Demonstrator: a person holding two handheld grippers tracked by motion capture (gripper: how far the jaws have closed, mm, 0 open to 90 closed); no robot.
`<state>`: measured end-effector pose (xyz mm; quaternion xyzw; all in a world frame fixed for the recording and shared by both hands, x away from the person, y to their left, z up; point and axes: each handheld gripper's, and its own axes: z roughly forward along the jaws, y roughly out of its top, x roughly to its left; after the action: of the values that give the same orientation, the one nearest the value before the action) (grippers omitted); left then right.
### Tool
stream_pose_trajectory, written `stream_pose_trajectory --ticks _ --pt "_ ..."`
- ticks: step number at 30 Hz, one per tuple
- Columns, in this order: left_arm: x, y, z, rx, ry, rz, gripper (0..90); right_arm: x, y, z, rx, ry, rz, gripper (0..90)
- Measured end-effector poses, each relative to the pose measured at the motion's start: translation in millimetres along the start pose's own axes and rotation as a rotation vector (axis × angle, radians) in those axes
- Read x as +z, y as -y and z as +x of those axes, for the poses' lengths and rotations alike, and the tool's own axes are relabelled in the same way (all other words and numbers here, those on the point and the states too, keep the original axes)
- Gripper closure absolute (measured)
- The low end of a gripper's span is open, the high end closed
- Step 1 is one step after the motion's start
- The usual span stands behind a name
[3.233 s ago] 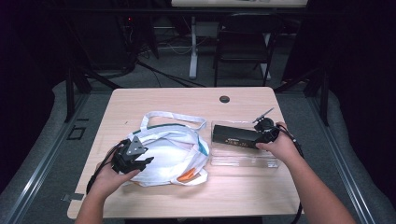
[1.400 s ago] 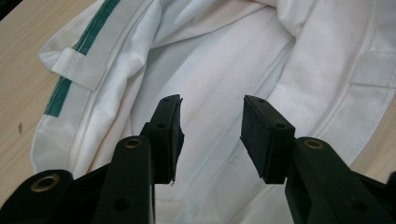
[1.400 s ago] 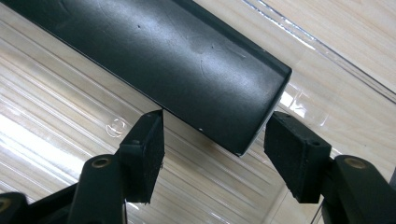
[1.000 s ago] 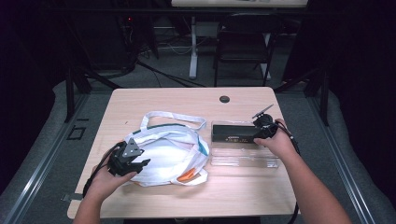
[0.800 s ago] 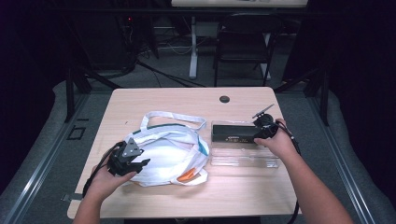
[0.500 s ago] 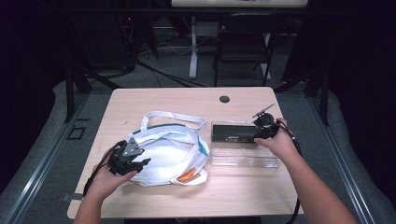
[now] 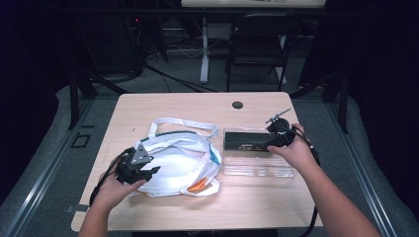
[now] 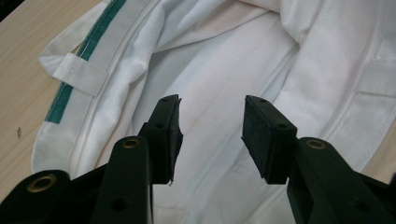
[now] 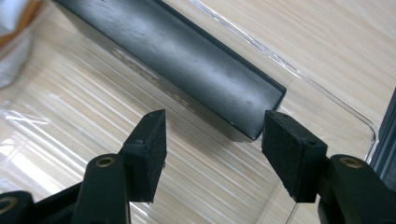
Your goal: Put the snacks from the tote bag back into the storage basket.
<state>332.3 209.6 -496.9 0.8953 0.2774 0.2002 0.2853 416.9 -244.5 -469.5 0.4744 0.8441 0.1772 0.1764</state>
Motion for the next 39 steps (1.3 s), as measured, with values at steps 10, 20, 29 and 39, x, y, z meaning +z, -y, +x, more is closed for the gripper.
stream_pose_trajectory --ticks 10,20,29,39 --pt "1.1 -1.2 -0.2 0.004 -0.003 -0.001 56.4 -19.5 1.8 30.7 -0.091 -0.034 -0.057 42.8" --pt "0.3 -0.6 -0.1 0.001 -0.005 0.0 56.4 -41.2 5.9 65.9 -0.127 -0.099 -0.115 56.1" --pt "-1.0 0.0 0.9 0.002 -0.008 -0.005 56.4 -42.3 21.6 101.8 -0.213 -0.117 -0.138 66.9" --pt "-1.2 -0.3 0.4 0.005 -0.008 -0.005 56.4 -43.2 37.2 130.9 -0.252 -0.156 -0.161 77.5"
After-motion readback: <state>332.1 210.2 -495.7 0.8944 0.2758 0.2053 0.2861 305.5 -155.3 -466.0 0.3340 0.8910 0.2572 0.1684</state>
